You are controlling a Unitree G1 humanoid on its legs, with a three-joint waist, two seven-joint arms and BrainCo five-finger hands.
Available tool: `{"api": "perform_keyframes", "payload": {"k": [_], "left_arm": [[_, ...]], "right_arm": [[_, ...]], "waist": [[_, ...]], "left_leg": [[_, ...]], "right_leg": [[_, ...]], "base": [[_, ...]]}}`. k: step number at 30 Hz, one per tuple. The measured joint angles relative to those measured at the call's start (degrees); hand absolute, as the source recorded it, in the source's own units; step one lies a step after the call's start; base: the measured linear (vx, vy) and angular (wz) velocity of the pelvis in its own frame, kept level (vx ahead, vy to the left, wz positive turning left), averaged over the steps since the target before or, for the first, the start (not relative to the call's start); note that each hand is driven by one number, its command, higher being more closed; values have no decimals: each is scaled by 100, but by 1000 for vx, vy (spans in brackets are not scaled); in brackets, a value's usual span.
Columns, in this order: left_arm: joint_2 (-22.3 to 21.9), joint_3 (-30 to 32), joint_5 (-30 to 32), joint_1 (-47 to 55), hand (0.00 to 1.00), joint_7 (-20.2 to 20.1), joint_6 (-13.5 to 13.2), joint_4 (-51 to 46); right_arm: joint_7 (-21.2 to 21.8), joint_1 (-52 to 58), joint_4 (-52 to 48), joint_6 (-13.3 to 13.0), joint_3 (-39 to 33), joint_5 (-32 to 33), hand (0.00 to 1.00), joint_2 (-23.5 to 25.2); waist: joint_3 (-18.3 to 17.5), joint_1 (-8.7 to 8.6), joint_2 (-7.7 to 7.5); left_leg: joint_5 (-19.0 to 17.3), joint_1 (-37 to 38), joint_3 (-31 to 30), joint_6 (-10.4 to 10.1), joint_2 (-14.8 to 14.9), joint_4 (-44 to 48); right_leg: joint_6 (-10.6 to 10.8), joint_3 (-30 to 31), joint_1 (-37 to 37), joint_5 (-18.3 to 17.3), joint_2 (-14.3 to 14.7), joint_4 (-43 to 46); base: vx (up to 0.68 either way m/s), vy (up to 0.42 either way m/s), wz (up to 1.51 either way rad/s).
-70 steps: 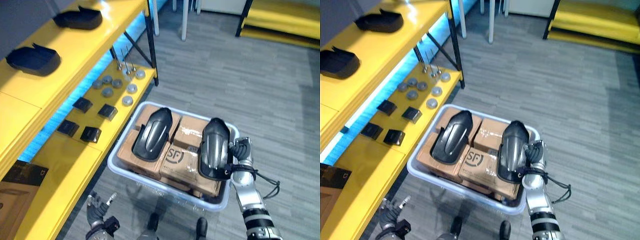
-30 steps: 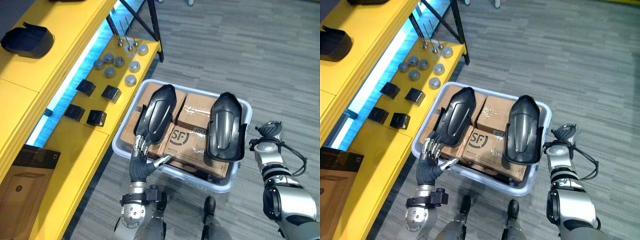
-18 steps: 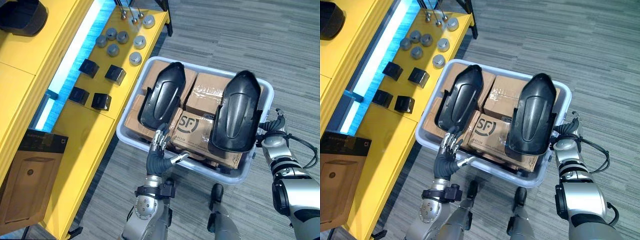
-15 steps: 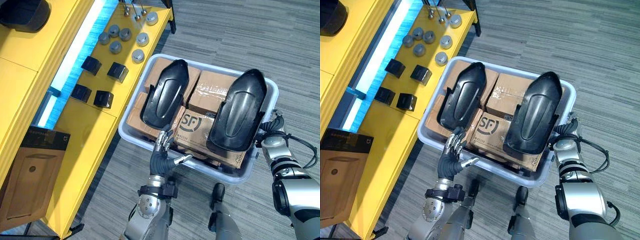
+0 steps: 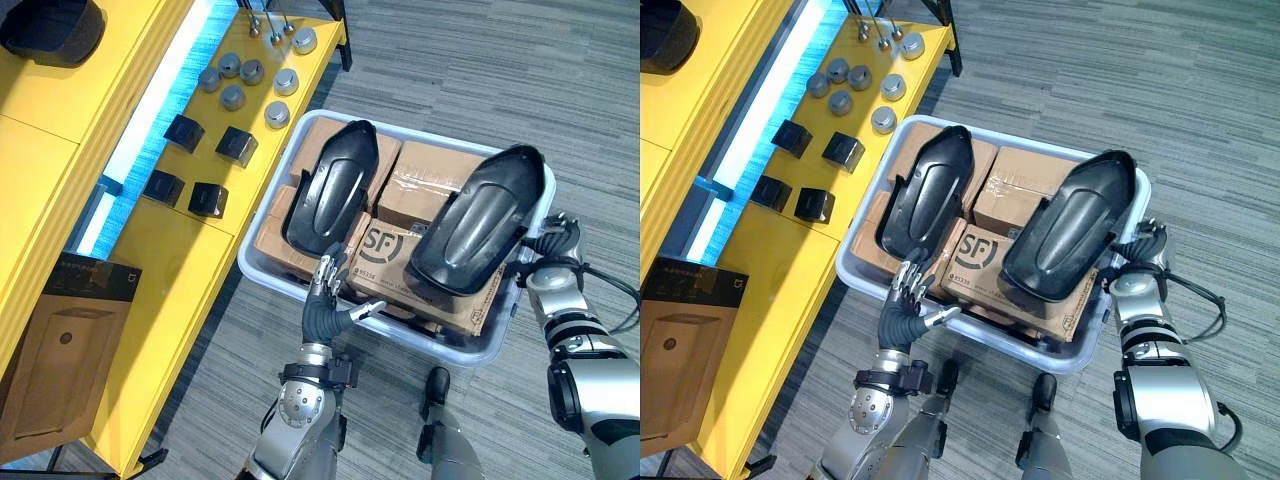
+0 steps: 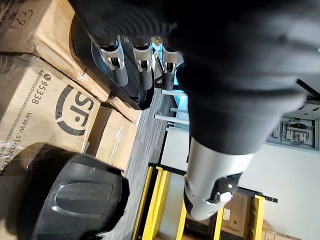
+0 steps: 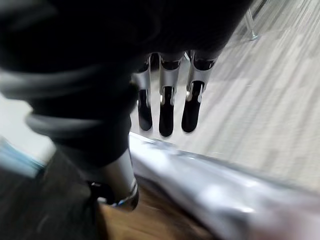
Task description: Walk over and take plastic housings, then place them on the shelf
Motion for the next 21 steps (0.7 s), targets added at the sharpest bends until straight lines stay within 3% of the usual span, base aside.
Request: {"api": "perform_keyframes", "payload": {"k": [4, 7, 11, 21], "left_arm": [[6, 12, 35, -158, 0, 181, 7, 122], [16, 63, 35, -194, 0, 233, 7, 121], [25, 173, 68, -193, 0, 376, 10, 123], [31, 218, 99, -217, 0, 563, 13, 146]], "right_arm": [[-383, -8, -928, 4, -51, -227, 0, 269], [-548, -7, -1091, 17, -52, -413, 0, 510], [-752, 55, -1553, 89, -297, -460, 0, 1126], [-928, 379, -1638, 172, -614, -448, 0, 1944]], "waist": [[1, -9, -3], [3, -41, -9], [8, -98, -17], [6, -110, -73]], "left_leg": [[63, 45, 16, -8, 9, -114], [103, 82, 25, -12, 20, -206], [107, 107, 109, -8, 51, -256], [169, 212, 169, 8, 79, -429]], "right_leg": [[-3, 9, 8, 34, 0, -57], [-6, 10, 31, 73, 6, -129], [-9, 75, 76, 182, 47, -312], [-9, 119, 173, 285, 82, -516]], "base": [[41, -45, -1], [48, -34, -1], [46, -26, -9], [23, -16, -3]]}}
